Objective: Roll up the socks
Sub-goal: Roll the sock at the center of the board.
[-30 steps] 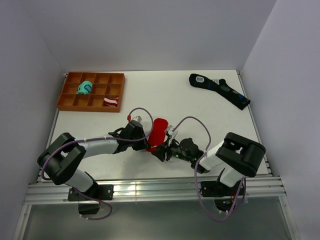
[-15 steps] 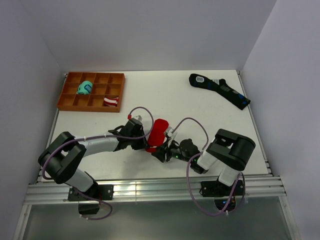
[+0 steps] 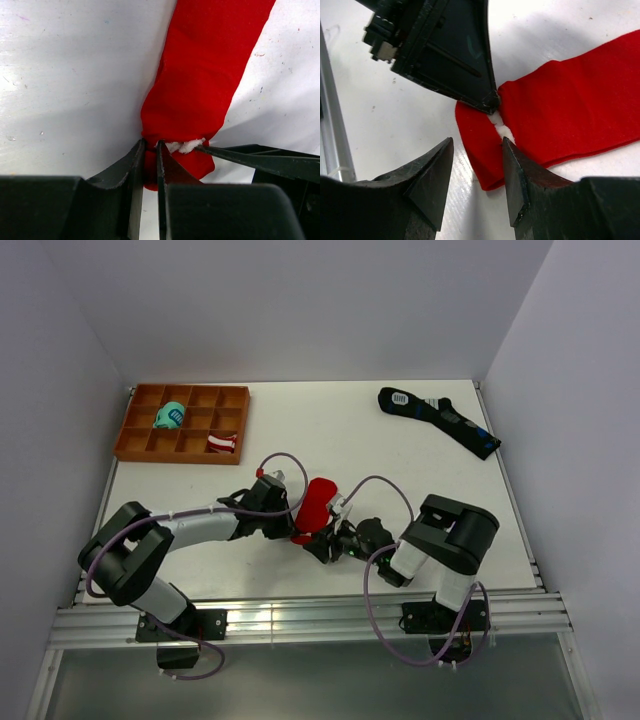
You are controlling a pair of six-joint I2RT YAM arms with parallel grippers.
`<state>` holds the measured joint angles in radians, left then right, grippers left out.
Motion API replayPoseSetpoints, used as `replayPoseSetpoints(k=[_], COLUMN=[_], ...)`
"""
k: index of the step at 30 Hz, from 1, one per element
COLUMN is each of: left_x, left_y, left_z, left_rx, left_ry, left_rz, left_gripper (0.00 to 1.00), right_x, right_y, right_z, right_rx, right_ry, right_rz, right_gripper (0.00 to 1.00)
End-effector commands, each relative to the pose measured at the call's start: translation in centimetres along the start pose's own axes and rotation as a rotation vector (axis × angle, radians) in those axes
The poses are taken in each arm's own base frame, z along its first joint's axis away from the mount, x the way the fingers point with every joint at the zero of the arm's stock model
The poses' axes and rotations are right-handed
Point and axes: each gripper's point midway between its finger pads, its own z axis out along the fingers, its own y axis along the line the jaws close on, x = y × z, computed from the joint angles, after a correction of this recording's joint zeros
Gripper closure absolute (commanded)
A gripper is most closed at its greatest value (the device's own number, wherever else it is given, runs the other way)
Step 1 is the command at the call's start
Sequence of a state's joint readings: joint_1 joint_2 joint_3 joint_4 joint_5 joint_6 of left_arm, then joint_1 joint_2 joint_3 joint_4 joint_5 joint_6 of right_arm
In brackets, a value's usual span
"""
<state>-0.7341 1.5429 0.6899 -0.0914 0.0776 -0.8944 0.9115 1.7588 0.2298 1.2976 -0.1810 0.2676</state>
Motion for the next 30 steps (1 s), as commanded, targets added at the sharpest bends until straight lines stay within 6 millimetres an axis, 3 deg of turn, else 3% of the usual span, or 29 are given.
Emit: replayPoseSetpoints(k=[1,18,30], left_x=[4.6,4.8,4.7], left_y=[6.6,6.0,6.2], left_z=[0.0,0.3,0.0], left_rx=[-0.236,-0.216,-0.232], left_ry=[0.162,0.181,0.182], left_rz=[0.029,0.016,0.012], left_gripper=[1.0,1.0,0.99], right_x=[0.1,3.4,5.1], right_y=[-1.0,-3.2,-4.1], right_z=[0.4,-1.5,-1.4], right_rx=[0.042,0.145,0.186], right_ry=[-0.011,0.041,0.087], right_rz=[-0.008,0.017,0.026], right_gripper=[0.49,0.51,0.55])
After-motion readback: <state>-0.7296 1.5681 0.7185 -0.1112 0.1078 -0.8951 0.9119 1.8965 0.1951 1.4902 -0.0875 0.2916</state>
